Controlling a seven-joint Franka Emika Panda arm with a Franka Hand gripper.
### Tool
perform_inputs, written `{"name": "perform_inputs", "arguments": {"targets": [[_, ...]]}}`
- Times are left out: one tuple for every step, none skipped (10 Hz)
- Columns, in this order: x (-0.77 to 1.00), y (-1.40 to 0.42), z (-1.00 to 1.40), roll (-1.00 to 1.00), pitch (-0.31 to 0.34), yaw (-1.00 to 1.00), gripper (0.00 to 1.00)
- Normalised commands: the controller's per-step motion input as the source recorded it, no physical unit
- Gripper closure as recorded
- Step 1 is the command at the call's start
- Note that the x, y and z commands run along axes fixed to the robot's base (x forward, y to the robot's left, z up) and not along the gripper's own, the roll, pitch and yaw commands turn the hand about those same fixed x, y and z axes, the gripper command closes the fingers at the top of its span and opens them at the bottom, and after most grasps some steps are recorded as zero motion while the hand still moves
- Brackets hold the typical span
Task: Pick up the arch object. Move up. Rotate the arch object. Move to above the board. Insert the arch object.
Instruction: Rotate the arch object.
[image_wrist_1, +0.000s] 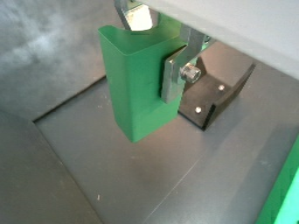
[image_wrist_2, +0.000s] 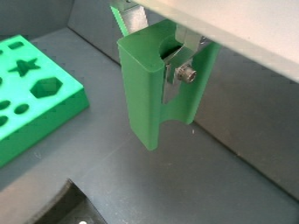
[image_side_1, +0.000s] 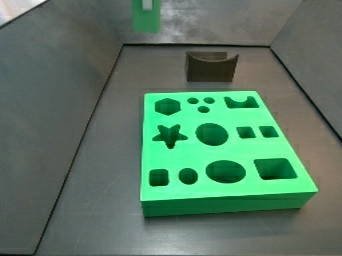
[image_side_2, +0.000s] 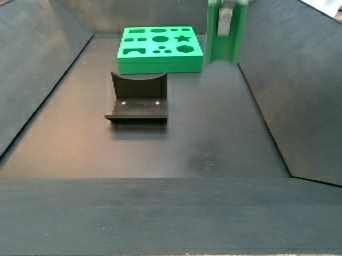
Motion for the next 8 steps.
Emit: {"name": "perform_inputs", "arguments": {"targets": [[0.02,0.01,-1.0,-0.19,-0.06,-0.04,1.0],[0.02,0.02,-1.0,-0.19,-0.062,-0.04,1.0],[0.02,0.02,-1.0,-0.19,-0.062,-0.04,1.0],[0.02,0.02,-1.0,-0.19,-0.062,-0.04,1.0],[0.02,0.02,-1.0,-0.19,-0.065,-0.03,1.0],[0.02,0.02,-0.9,-0.19,-0.069,-0.03,1.0],[0.02,0.02,-0.8,-0.19,-0.071,-0.03,1.0],[0.02,0.02,-0.58,-0.19,-0.072,-0.03,1.0]]}}
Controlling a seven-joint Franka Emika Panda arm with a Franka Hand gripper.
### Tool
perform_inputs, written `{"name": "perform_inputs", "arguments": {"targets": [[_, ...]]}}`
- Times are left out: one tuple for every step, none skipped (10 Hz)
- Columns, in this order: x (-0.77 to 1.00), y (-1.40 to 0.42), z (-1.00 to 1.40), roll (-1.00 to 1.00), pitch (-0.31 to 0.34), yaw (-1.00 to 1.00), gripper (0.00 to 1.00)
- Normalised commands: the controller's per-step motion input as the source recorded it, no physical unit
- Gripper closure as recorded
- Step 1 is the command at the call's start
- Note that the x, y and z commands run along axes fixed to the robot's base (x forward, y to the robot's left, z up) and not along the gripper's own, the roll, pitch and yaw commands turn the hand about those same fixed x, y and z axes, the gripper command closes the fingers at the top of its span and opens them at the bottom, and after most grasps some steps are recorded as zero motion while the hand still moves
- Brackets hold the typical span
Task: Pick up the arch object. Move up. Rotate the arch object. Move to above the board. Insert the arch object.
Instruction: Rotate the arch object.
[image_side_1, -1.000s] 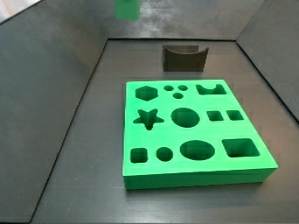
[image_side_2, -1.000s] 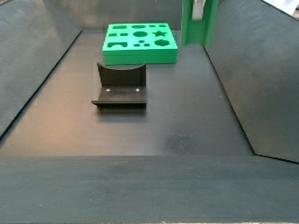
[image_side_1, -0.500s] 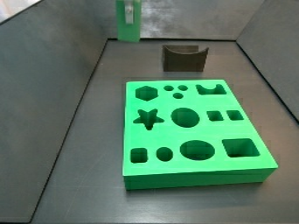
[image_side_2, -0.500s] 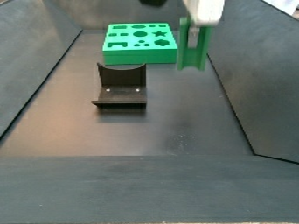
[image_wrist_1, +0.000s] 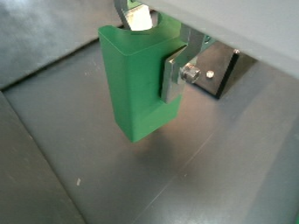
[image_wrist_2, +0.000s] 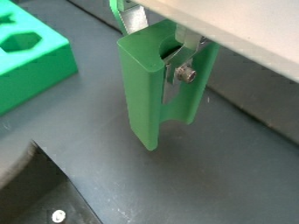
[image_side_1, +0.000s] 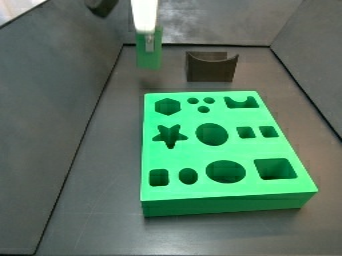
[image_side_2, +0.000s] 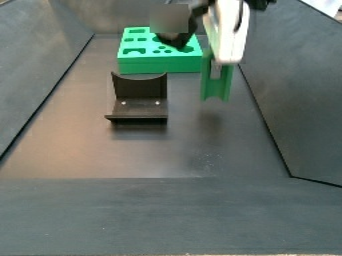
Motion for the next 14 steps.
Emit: {"name": "perform_inputs", "arguments": {"targets": [[0.02,0.02,-0.43,-0.19,-0.067,-0.03,1.0],[0.02,0.02,-0.27,-0.19,-0.062,-0.03,1.0],[0.0,0.0,0.0,0.0,-0.053,-0.03,0.0],[0.0,0.0,1.0,0.0,-0.022,-0.03,0.0],[-0.01,0.0,1.0,0.0,-0.014,-0.03,0.0],[-0.03,0.0,1.0,0.0,0.012,-0.03,0.0],[-0.02,0.0,1.0,-0.01,0.024,-0.03,0.0],[-0.01,0.0,0.81,-0.01,0.039,-0.02,0.0],[-0.02,0.0,0.64,-0.01,0.043,-0.02,0.0],[-0.01,0.0,0.4,-0.01,0.044,-0.02,0.0],[-0.01,0.0,0.27,-0.01,0.048,-0.02,0.0],[0.0,0.08,0.0,0.0,0.008,1.0,0.0],[0.01,0.08,-0.06,0.0,0.007,1.0,0.0],[0.02,0.05,-0.03,0.0,0.005,1.0,0.0]]}}
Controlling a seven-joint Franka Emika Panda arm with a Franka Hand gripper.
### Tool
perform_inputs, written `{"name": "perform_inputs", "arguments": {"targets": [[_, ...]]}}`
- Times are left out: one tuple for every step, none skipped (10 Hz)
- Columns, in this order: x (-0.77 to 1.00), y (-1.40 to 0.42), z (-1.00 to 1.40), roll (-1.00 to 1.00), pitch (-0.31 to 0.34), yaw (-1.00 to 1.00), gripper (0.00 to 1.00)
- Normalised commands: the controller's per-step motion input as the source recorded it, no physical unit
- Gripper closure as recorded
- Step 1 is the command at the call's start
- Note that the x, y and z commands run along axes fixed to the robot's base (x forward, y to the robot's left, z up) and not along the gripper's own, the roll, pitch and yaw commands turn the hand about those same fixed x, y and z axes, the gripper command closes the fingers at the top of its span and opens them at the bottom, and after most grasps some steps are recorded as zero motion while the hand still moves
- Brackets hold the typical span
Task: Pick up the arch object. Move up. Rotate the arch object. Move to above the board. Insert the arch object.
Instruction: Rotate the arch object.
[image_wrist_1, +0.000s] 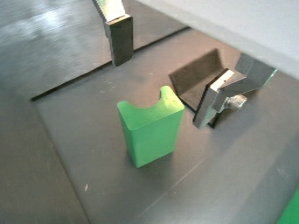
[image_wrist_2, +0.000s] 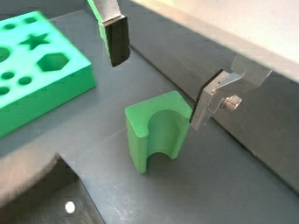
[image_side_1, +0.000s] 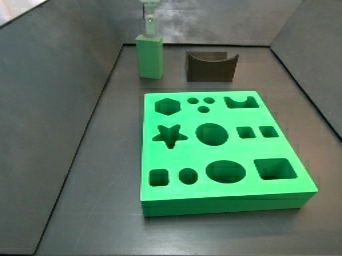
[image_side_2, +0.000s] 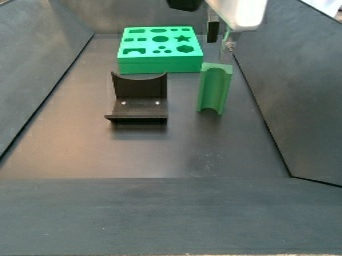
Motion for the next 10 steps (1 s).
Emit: {"name": "perform_inputs", "arguments": {"targets": [[0.02,0.04,-0.03,0.0,0.005,1.0,0.0],[0.03,0.02,-0.03,0.0,0.005,1.0,0.0],[0.03,0.01,-0.02,0.0,0.006,1.0,0.0],[0.03,0.01,-0.02,0.0,0.006,1.0,0.0],[0.03,0.01,-0.02,0.0,0.006,1.0,0.0],[0.03,0.01,-0.02,0.0,0.006,1.0,0.0],[0.03,0.01,-0.02,0.0,0.007,1.0,0.0],[0.03,0.01,-0.02,0.0,0.007,1.0,0.0],[0.03,0.01,-0.02,0.0,0.008,1.0,0.0],[0.03,0.01,-0.02,0.0,0.008,1.0,0.0]]}}
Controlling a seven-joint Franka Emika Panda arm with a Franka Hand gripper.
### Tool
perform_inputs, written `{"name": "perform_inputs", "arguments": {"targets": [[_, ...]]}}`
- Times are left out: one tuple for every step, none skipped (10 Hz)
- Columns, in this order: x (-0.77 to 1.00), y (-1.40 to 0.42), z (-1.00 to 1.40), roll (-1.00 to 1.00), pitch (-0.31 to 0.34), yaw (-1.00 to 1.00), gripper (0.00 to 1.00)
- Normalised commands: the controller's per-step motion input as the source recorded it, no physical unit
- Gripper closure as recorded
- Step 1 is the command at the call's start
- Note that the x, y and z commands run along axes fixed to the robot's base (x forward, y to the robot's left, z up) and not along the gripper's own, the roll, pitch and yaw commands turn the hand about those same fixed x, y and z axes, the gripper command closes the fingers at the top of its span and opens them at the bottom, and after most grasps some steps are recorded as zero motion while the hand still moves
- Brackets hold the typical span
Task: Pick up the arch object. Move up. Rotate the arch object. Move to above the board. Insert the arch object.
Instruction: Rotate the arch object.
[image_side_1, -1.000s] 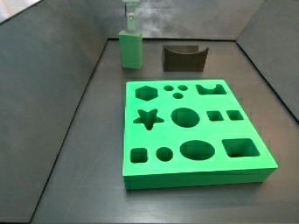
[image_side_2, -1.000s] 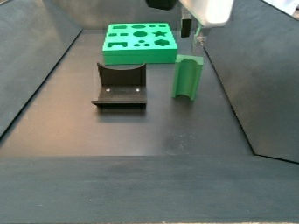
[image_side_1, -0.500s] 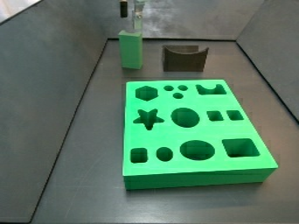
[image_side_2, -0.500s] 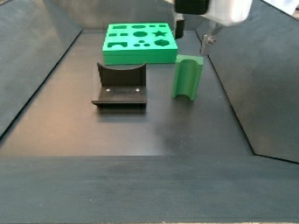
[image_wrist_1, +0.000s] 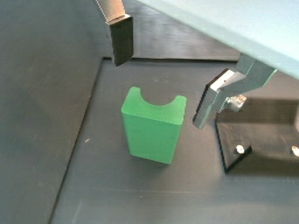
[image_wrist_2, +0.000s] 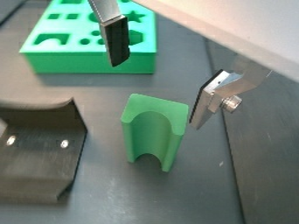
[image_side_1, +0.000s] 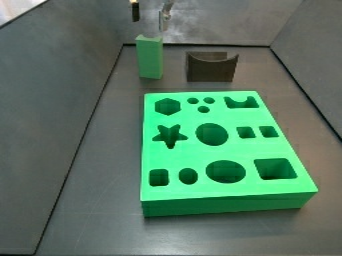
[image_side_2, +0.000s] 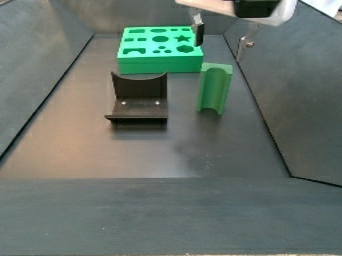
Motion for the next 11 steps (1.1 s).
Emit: {"name": "perform_inputs", "arguments": {"targets": [[0.03,0.01,-0.02,0.0,0.009,1.0,0.0],[0.03,0.01,-0.02,0.0,0.01,1.0,0.0],[0.03,0.01,-0.02,0.0,0.011,1.0,0.0],[0.03,0.01,-0.02,0.0,0.013,1.0,0.0],[0.03,0.0,-0.02,0.0,0.015,1.0,0.0],[0.03,0.0,-0.02,0.0,0.017,1.0,0.0],[0.03,0.0,-0.02,0.0,0.023,1.0,0.0],[0.03,0.0,-0.02,0.0,0.024,0.89,0.0],[0.03,0.0,-0.02,0.0,0.024,0.56,0.0],[0.03,0.0,-0.01,0.0,0.023,0.31,0.0],[0.0,0.0,-1.0,0.0,0.023,0.18,0.0]]}}
